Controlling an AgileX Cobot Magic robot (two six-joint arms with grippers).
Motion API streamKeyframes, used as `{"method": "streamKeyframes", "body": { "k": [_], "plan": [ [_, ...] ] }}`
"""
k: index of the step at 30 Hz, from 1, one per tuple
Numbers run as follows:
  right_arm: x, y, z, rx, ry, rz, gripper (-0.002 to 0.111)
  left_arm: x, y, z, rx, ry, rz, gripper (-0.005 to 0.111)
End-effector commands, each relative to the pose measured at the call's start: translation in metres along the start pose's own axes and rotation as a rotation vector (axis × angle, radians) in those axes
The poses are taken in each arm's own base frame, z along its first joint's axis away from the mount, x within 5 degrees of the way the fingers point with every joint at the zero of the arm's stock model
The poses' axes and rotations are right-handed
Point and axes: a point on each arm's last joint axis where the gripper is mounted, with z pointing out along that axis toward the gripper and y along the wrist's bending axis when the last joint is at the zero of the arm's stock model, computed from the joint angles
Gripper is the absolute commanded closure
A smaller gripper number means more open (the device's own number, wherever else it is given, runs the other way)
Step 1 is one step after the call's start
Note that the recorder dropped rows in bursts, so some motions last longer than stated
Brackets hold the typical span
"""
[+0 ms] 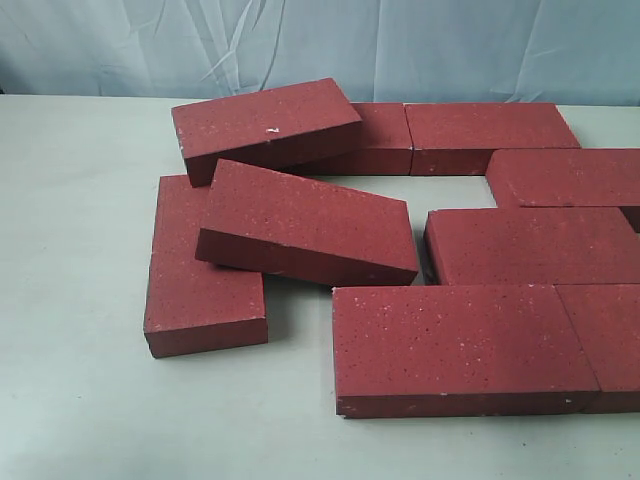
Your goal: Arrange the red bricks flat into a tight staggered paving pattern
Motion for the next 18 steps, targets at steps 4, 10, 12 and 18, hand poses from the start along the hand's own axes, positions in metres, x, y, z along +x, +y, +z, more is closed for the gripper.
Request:
{"method": "streamKeyframes", "body": {
  "k": [4, 10, 12, 18],
  "plan": [
    [0.000, 0.001, 0.038, -0.016, 0.168, 0.053, 0.109, 0.002, 0.000, 0.000, -0.002, 0.002, -0.001, 0.107],
    [0.007, 0.001, 0.073, -0.020, 0.286, 0.077, 0.109, 0.002, 0.000, 0.000, -0.002, 0.002, -0.001, 0.107],
    [0.008, 0.001, 0.084, -0.021, 0.327, 0.077, 0.109, 0.002, 0.000, 0.000, -0.002, 0.002, -0.001, 0.107],
    [0.015, 0.004, 0.113, -0.053, 0.431, 0.075, 0.109, 0.002, 0.000, 0.000, -0.002, 0.002, -0.001, 0.107]
  ]
}}
